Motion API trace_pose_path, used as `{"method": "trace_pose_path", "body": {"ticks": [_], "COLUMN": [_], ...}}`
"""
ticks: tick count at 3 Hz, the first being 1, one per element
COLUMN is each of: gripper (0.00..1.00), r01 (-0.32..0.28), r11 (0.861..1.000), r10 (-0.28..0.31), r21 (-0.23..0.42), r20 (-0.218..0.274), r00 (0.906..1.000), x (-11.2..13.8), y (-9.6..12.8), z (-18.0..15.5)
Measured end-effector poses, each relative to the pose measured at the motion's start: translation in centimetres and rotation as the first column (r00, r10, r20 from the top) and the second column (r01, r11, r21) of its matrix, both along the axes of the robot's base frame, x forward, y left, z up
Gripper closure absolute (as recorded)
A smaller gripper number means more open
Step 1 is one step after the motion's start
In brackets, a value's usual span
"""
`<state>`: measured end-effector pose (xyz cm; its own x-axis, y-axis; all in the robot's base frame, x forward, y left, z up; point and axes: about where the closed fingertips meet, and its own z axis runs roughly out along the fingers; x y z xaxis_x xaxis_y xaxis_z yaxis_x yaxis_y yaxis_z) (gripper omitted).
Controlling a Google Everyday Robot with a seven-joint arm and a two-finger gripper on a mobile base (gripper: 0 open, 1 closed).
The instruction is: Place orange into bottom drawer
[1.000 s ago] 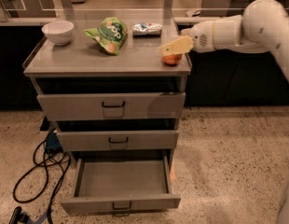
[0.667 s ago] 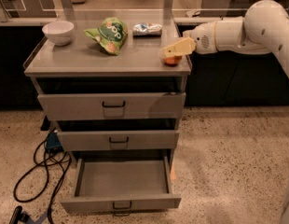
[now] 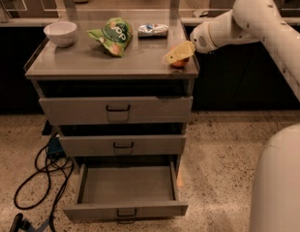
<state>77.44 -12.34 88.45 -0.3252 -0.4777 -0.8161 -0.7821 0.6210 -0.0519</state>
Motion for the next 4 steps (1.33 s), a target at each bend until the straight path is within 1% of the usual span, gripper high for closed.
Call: {"method": "trace_pose_path", "body": {"ticks": [1,2,3,4], "gripper": [0.00,0.00,0.00,0.00], "r01": [0.016,0.016,0.042,0.081], "r11": [0.999,0.999,0.999,0.997], "r10": [-0.016,-0.016,-0.043,-0.080], "r21": [-0.035,-0.035,-0.011,-0.001], "r20": [-0.001,-0.001,-0.022,-0.054], "r00": [0.9999,0.9999,0.9988,0.9953], "x": [0.4,0.4,1.8,3.6], "y": [-0.9,-0.9,-0.8,-0.6], "z": [-0.5,-0.5,-2.0,-4.4]}}
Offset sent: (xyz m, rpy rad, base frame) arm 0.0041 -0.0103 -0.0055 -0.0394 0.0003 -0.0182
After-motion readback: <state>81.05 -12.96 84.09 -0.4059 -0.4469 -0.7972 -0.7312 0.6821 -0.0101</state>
